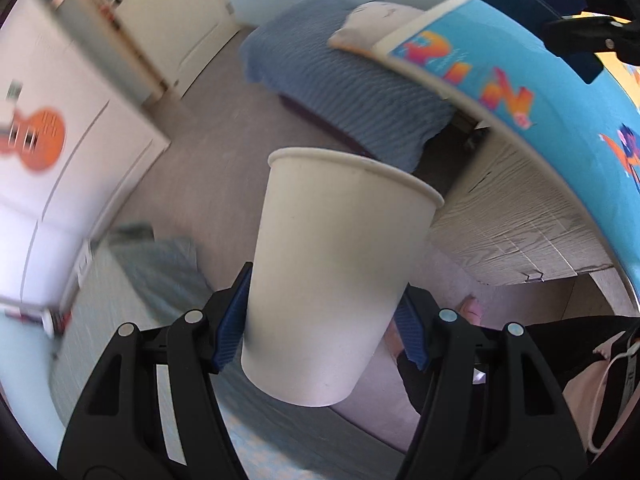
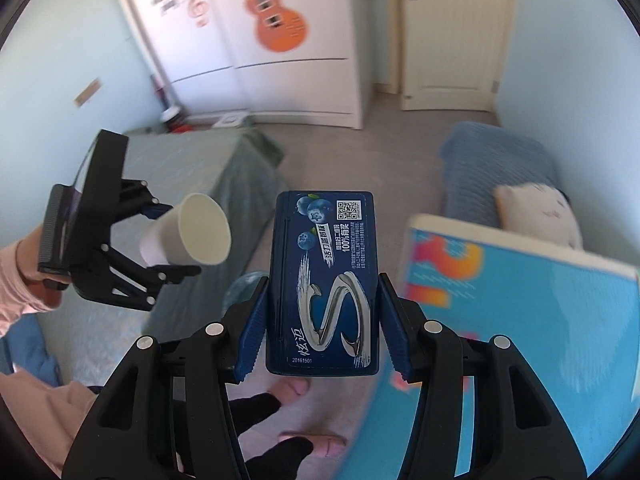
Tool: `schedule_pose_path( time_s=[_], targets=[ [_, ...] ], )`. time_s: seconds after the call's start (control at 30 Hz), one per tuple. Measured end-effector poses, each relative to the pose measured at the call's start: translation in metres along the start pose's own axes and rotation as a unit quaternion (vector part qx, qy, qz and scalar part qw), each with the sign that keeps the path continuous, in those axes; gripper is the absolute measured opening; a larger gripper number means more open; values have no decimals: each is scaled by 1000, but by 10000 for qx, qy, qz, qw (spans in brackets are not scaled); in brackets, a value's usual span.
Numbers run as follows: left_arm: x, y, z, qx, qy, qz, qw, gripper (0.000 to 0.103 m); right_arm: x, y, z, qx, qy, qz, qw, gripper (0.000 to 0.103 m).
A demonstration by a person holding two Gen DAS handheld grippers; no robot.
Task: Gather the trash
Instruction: 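Carry the cup and navy box over the teal wastebasket and open both grippers, then move both open grippers back over the blanket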
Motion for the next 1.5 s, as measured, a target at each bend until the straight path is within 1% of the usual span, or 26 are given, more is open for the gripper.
schedule_pose_path(
  time_s=[0.03,0.17,0.3,0.43,0.47,0.6,0.77,0.8,0.83,0.87,0.9,0.97,1.03,1.17,1.27,1.37,1.5],
  targets=[
    [10,14,2,22,2,91,10000,62,10,-6,-8,42,-78,87,9999,53],
    [34,40,-4,128,-24,452,9989,62,41,-24,-33,190,-353,350,9986,53],
    [58,66,-12,232,-3,879,9959,62,71,-36,-57,397,-618,651,9952,53],
    [70,81,-19,314,8,1115,9933,62,99,-45,-80,614,-849,897,9904,53],
    [73,85,-21,335,10,1164,9926,62,103,-41,-78,650,-890,938,9895,53],
    [84,99,-27,425,13,1366,9897,62,130,-45,-91,815,-1102,1126,9841,53],
    [100,110,-37,544,-93,1622,9852,66,154,-52,-112,958,-1343,1177,9792,54],
    [105,114,-40,591,-109,1705,9835,74,156,-51,-116,1003,-1428,1149,9779,54],
    [109,117,-43,626,-124,1772,9821,81,159,-51,-120,1059,-1473,1120,9770,64],
    [113,120,-47,683,-173,1808,9810,94,164,-52,-128,1147,-1468,1084,9765,79],
    [118,123,-51,755,-307,1828,9798,96,167,-55,-133,1118,-1333,1092,9787,81],
    [123,127,-58,911,-418,1761,9793,96,171,-57,-135,1034,-1258,1191,9794,81],
    [125,132,-62,1035,-547,1677,9789,96,169,-59,-132,1014,-1260,1122,9804,81],
    [121,136,-59,1005,-457,1694,9793,96,161,-61,-126,984,-1182,1066,9823,81],
    [119,136,-58,981,-397,1710,9796,96,150,-59,-122,996,-1109,899,9847,81],
    [118,134,-55,899,-351,1741,9800,96,140,-57,-117,969,-1019,755,9872,81],
    [110,123,-44,727,-312,1756,9813,96,124,-53,-103,846,-924,524,9907,81]
  ],
)
Point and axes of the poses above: each gripper's, at about its wrist camera, not at the fingertips, and z roughly against the way its jaws point, x to its left, y to its underside, the point moved 6 cm from there along -z, roughly the way its jaws point, and after that the axes turned 1 degree about -z, right-handed, at the moved point
